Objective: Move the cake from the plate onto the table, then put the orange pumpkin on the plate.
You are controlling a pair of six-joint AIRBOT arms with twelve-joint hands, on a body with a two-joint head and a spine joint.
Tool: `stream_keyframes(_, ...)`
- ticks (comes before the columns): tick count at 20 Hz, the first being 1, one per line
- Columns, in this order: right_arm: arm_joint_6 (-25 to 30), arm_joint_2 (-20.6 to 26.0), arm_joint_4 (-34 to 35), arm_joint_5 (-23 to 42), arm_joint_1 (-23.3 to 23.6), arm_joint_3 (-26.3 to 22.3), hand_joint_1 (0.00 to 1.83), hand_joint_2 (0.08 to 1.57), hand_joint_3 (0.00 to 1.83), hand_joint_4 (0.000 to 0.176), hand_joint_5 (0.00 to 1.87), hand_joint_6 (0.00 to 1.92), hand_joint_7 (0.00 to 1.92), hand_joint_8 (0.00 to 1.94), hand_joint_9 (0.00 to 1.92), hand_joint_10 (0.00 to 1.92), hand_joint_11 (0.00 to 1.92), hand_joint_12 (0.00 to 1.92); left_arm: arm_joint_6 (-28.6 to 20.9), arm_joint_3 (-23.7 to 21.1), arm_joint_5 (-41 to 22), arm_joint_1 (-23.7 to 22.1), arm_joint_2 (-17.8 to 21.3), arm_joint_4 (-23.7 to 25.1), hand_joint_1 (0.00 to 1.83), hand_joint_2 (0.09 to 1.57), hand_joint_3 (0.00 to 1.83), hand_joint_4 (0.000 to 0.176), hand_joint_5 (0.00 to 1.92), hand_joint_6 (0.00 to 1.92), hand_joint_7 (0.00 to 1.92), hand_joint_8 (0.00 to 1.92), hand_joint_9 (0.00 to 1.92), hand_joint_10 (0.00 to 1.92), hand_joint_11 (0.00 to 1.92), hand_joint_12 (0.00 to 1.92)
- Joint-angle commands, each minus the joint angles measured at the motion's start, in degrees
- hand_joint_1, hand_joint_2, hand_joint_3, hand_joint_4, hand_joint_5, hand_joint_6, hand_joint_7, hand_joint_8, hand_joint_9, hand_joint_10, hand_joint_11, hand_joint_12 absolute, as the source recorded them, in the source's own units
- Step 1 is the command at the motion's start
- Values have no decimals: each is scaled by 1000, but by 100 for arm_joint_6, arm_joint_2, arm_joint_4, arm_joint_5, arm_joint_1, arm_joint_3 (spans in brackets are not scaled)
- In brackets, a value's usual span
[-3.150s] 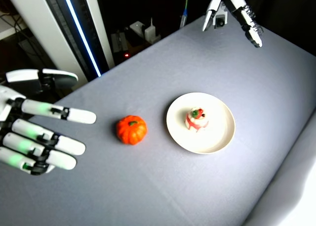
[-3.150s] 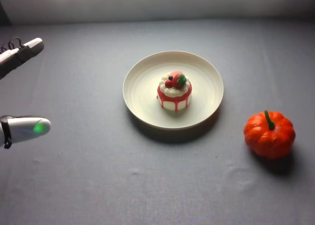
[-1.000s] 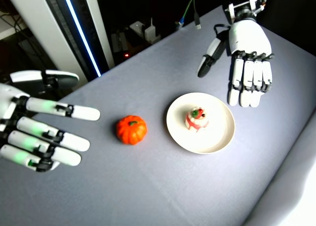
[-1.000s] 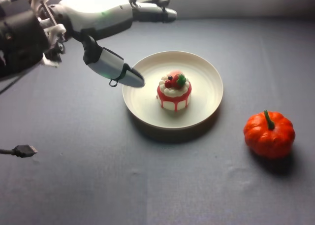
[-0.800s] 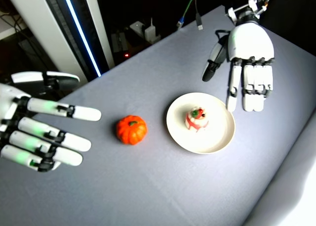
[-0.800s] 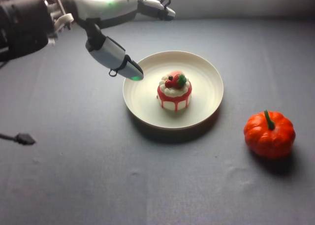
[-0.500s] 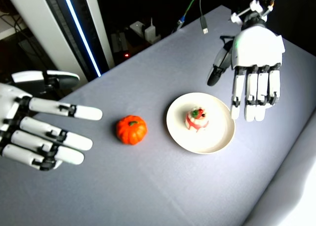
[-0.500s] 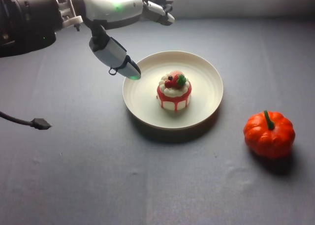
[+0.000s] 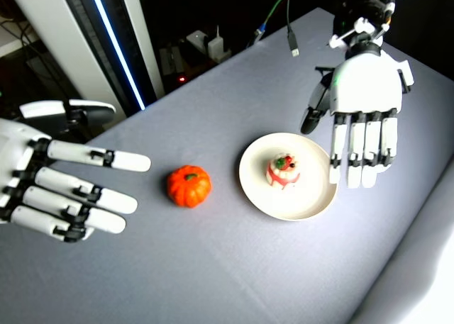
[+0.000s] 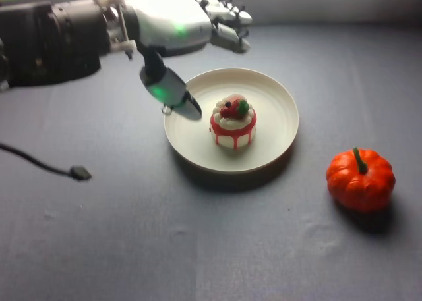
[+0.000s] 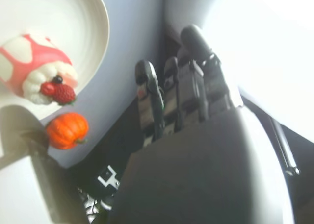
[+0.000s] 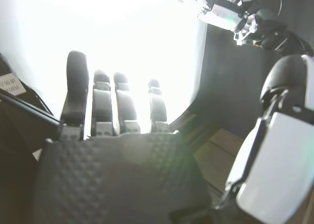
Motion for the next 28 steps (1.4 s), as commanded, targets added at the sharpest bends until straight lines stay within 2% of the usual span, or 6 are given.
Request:
stream_keyframes(1,23,-7,72,692,67,39,456,636,211,176,0,0,0,0,0,0,0,1921,6,78,-373,73,-2,-555,764,830,5,0,449,8,97,2,121,0,0,1297)
stream_keyframes(6,49,-21,50,695,68,39,477,635,194,176,0,0,0,0,0,0,0,1921,6,290,-665,553,-231,-1771,887,863,6,0,454,0,136,3,138,15,0,1342)
stream_keyframes(17,82,-88,7,704,93,91,499,637,175,176,0,0,0,0,0,0,0,1921,6,931,-598,903,-917,-1963,853,795,0,0,485,4,93,0,80,13,0,903)
stream_keyframes(20,82,-121,6,705,106,111,489,647,175,176,0,0,0,0,0,0,0,1921,6,1070,-642,953,-1099,-2135,825,790,7,0,521,7,95,3,113,15,0,1156)
stream_keyframes(25,82,-142,-7,704,139,131,469,633,156,176,0,0,0,0,0,0,0,1921,6,1228,-639,1043,-1236,-2290,828,849,5,0,518,2,164,3,144,9,0,789)
stream_keyframes(28,83,-160,-10,706,141,139,444,658,96,176,0,0,0,0,0,0,0,1921,6,1344,-694,1073,-1338,-2457,803,851,1,0,580,8,421,31,394,50,0,1175)
